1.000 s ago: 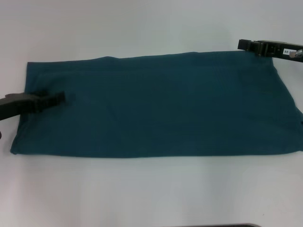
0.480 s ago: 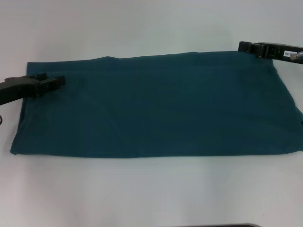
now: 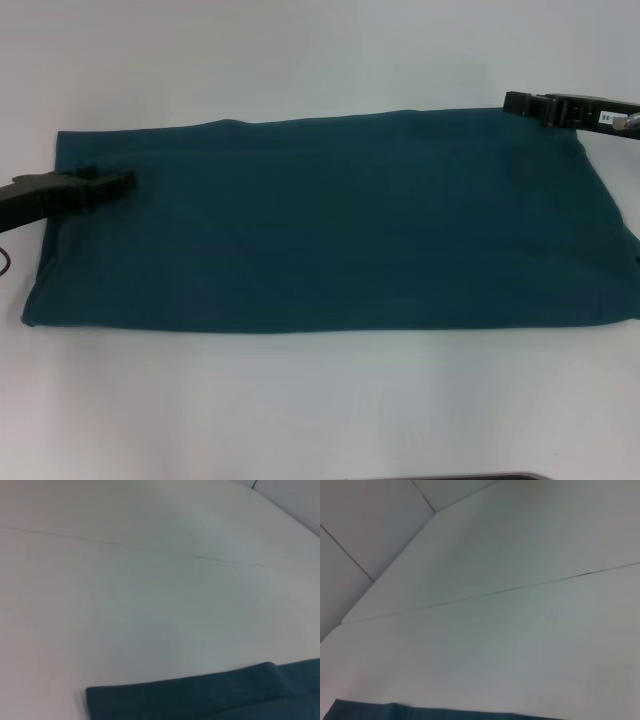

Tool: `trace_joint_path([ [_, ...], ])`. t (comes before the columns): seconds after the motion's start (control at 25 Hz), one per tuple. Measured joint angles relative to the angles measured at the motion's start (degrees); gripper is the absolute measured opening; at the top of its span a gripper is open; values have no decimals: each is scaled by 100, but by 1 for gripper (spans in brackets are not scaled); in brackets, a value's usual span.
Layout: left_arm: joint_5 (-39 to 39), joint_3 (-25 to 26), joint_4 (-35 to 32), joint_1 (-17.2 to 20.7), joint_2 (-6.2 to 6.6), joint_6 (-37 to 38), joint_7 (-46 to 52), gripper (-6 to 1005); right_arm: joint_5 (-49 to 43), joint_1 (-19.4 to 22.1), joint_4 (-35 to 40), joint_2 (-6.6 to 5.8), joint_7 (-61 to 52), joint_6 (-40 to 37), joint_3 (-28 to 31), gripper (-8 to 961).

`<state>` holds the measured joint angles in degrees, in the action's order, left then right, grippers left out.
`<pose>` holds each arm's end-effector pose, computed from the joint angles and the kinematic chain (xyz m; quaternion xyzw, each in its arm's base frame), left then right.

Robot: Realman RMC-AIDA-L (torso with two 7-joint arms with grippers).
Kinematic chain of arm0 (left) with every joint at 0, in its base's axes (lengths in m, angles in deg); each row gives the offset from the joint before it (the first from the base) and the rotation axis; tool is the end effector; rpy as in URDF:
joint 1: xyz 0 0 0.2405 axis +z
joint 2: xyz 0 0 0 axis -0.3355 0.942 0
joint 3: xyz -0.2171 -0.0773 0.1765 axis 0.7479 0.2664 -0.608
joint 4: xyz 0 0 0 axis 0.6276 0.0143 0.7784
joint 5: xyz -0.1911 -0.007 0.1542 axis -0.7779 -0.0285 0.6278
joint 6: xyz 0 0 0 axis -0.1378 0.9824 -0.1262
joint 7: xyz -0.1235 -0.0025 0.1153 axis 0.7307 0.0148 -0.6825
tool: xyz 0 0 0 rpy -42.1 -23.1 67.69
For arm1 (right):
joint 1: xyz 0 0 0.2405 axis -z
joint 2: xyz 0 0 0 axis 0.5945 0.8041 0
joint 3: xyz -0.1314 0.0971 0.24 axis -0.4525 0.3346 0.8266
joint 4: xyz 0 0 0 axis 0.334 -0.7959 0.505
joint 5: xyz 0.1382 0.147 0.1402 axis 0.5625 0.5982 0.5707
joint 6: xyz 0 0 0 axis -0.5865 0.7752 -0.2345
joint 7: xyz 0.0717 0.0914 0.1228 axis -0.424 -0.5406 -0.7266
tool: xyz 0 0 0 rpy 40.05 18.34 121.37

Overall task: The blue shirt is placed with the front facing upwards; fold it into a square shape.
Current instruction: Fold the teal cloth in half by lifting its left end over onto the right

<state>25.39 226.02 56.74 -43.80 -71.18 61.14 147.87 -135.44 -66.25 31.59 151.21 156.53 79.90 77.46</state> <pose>-0.3950 0.3822 -0.0336 -0.8157 -0.4689 -0.1582 0.2994 0.3609 0.4206 -0.0207 -0.8066 0.4890 0.2255 0.2436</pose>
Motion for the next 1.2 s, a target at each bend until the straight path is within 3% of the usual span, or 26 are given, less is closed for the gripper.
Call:
trace_joint_path([
  [0.28,-26,13,7,35,-3,40,-1,660,-4,-18,0,10,0,0,-18,21],
  [0.56,-464,123,425,311,20,1099,-1,661,-3,-1,0,1,2,-23,-8,21],
  [0.84,-590,142,654,725,232,2180,63,661,-1,27,-1,-12,64,-3,15,21],
  [1.2,-370,84,394,869,200,1668,17,662,1,32,6,-8,69,6,13,20],
])
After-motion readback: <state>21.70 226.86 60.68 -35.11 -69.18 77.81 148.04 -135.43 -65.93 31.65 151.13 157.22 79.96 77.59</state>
